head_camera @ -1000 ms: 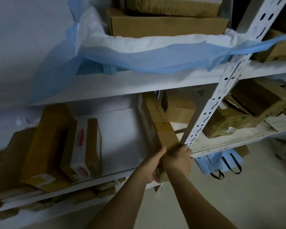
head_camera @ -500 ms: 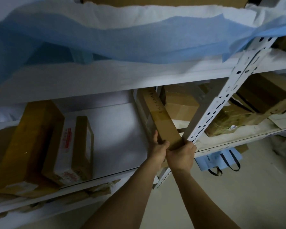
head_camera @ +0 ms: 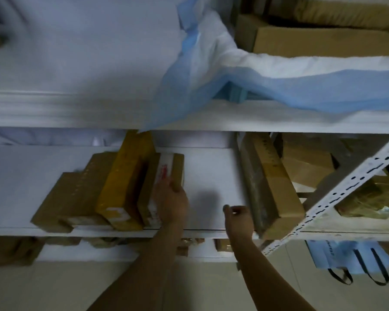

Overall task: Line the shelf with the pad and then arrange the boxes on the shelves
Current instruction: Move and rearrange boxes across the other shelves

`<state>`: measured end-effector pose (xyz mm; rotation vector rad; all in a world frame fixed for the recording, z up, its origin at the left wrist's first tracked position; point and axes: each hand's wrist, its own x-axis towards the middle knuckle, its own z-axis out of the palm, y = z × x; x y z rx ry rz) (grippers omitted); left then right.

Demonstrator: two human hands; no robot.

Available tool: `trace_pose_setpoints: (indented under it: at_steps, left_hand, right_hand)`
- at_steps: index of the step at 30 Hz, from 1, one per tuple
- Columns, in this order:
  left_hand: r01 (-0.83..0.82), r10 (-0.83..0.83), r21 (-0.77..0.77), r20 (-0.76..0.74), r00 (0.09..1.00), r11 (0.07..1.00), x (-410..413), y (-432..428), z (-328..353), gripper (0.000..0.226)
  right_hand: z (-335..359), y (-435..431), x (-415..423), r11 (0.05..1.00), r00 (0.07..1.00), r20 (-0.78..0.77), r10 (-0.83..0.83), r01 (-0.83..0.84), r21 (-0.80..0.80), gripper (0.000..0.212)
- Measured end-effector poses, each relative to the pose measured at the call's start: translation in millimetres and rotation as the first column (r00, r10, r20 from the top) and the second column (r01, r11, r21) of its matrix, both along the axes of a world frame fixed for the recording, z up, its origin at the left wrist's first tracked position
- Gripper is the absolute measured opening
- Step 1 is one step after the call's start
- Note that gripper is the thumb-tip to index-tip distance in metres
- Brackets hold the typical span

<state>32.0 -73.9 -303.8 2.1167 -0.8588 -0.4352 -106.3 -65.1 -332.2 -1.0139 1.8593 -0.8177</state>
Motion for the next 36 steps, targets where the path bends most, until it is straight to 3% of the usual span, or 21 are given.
trace_pose_setpoints:
  at_steps: [2,6,9,13,18,21,24,25,29,33,36]
  left_hand:
    - [-0.049,0.042,0.068,0.103,0.994,0.996,33,5,-9,0.036]
    - [-0.042,0.044,0.256,-0.001,0.999,0.966,68,6,-28,0.054]
    - [0.009,0.031,0.295,-0.13,0.991,0.956,77,5,-40,0.066]
    - [0.024,0.085,0.292,-0.354,0.931,0.956,79,4,-53,0.057]
    - [0.017,0.084,0.276,-0.348,0.934,0.961,76,12,-49,0.056]
    - [0.009,0.054,0.165,-0.369,0.928,0.986,76,24,-23,0.044]
    - [-0.001,0.028,0.074,-0.37,0.929,0.997,85,40,16,0.018]
    - [-0.024,0.041,0.057,-0.338,0.94,0.998,92,48,32,0.02]
    - [-0.237,0.174,-0.187,-0.3,0.938,0.953,142,82,92,0.017]
    - [-0.456,0.36,-0.448,-0.285,0.888,0.769,207,119,138,0.019]
    - [-0.462,0.436,-0.62,-0.208,0.876,0.634,272,143,179,0.03]
  right_hand:
    - [-7,1,32,0.97,0.973,0.117,0.198,-0.212,0.118,0.044]
    - [-2,7,76,0.869,0.882,0.242,0.404,-0.453,0.2,0.06]
    - [0,9,92,0.839,0.844,0.251,0.474,-0.52,0.163,0.055]
    - [0,5,104,0.835,0.815,0.32,0.483,-0.539,0.113,0.04]
    - [-9,5,104,0.835,0.827,0.317,0.465,-0.528,0.152,0.04]
    - [-5,4,107,0.931,0.938,0.052,0.344,-0.348,0.114,0.046]
    - [23,8,124,0.976,0.969,-0.121,0.217,-0.218,0.007,0.021]
    - [37,11,134,0.971,0.967,-0.108,0.23,-0.235,-0.039,0.013]
    - [94,34,184,0.925,0.95,-0.021,0.31,-0.307,-0.222,0.029]
    - [149,70,239,0.836,0.928,0.04,0.371,-0.315,-0.448,0.056]
    - [193,104,295,0.695,0.9,0.074,0.43,-0.278,-0.663,0.053]
